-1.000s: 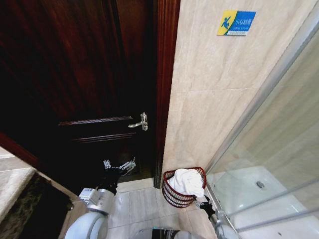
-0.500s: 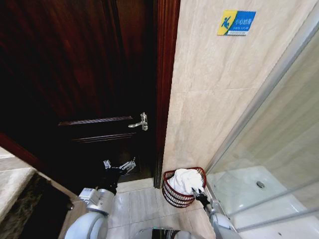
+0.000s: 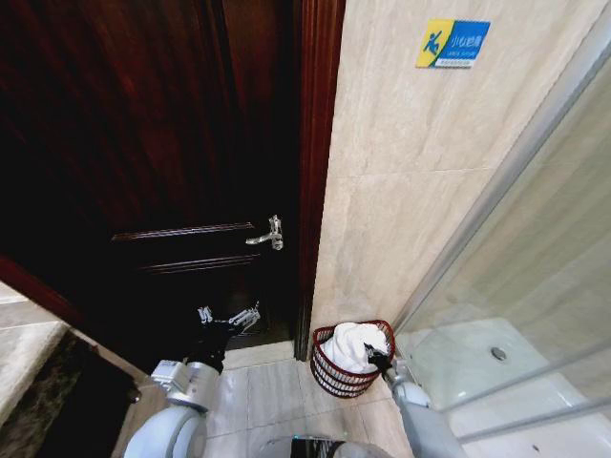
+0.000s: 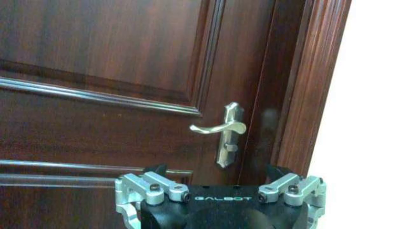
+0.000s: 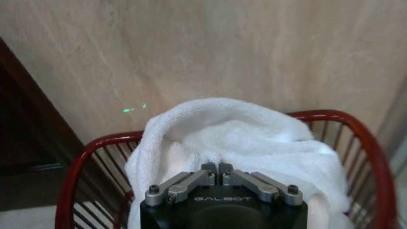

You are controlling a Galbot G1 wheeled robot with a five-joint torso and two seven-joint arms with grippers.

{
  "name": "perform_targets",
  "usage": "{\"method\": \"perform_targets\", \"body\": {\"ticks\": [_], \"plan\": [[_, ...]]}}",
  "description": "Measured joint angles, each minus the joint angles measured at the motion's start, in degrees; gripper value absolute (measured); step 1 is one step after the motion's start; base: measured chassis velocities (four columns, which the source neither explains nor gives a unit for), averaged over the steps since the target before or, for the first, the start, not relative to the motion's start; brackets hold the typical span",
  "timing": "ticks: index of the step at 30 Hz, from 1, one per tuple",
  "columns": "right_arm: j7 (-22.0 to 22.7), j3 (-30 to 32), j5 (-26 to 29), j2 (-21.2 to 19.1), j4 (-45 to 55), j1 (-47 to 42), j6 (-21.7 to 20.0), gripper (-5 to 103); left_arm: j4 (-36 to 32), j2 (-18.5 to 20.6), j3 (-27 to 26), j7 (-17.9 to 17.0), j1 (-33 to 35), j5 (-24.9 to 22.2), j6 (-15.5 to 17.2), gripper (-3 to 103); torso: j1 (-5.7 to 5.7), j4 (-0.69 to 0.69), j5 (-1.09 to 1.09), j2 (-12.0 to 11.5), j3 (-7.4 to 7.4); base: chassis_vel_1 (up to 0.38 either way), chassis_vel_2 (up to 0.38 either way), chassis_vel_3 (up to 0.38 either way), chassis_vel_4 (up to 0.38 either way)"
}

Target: Discard the used towel into the hamper.

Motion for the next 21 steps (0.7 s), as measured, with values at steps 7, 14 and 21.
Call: {"method": "perform_targets", "body": {"ticks": [7,14,21], "plan": [[1.94,1.04,-7.12,1.18,-12.92,6.83,0.6,1,0.0,0.0,0.0,0.0,0.0,0.0,0.0,100,0.0,0.0,-0.01,0.0,0.0,0.0,0.0,0.0,0.0],[3.06,1.79,-9.77,0.81,-19.51,10.11,0.27,1,0.0,-0.01,0.0,0.0,0.0,0.0,0.01,100,0.0,0.01,0.0,0.0,0.0,0.0,0.0,0.0,0.0],[4.32,2.07,-9.41,0.09,-20.99,10.88,-2.12,1,0.0,0.0,0.0,0.0,0.0,0.0,0.0,100,0.0,0.02,0.0,0.0,0.0,0.0,0.0,0.0,0.0]]}}
